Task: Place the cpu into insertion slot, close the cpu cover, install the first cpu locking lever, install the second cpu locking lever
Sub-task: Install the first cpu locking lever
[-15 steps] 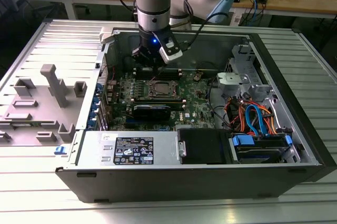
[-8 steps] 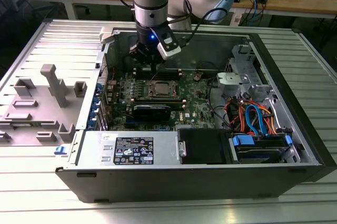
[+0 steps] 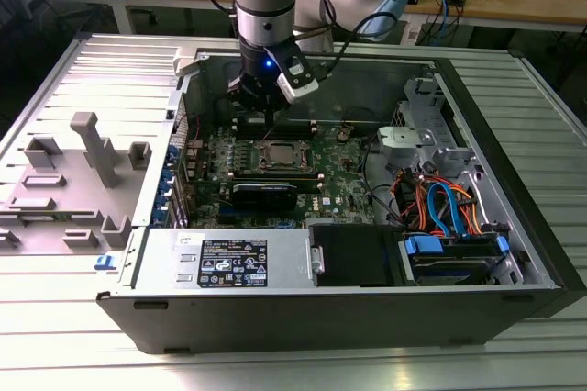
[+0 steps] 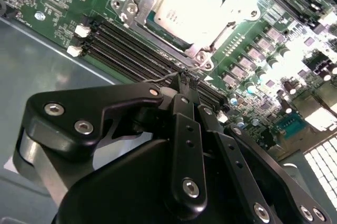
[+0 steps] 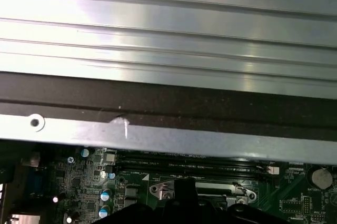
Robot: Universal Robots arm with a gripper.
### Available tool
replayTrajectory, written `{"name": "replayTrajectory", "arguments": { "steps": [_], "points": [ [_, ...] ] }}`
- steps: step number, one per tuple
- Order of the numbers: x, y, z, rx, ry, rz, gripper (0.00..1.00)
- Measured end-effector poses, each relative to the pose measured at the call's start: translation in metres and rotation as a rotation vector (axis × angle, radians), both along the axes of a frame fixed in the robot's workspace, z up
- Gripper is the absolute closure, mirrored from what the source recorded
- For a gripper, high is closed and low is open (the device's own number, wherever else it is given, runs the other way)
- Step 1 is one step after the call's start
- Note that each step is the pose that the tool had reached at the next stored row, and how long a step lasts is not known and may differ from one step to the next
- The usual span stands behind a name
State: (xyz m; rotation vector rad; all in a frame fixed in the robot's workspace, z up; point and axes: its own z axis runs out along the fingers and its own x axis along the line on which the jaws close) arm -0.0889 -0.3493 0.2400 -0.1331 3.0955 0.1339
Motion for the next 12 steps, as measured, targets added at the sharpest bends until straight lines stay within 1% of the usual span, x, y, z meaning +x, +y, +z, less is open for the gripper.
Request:
{"name": "replayTrajectory", "arguments": {
  "steps": [3,5,7,8,12],
  "points": [
    [0.004,0.0010,-0.0007,-0.0001,0.0001,0.017,0.89],
    [0.010,0.0026,-0.0031,-0.0005,0.0001,0.031,0.89],
    [0.013,0.0030,-0.0049,-0.0022,0.0002,0.034,0.89],
    [0.016,0.0034,-0.0066,-0.0033,0.0003,0.035,0.89],
    [0.024,0.0037,-0.0113,-0.0036,0.0002,0.035,0.89]
  ]
}}
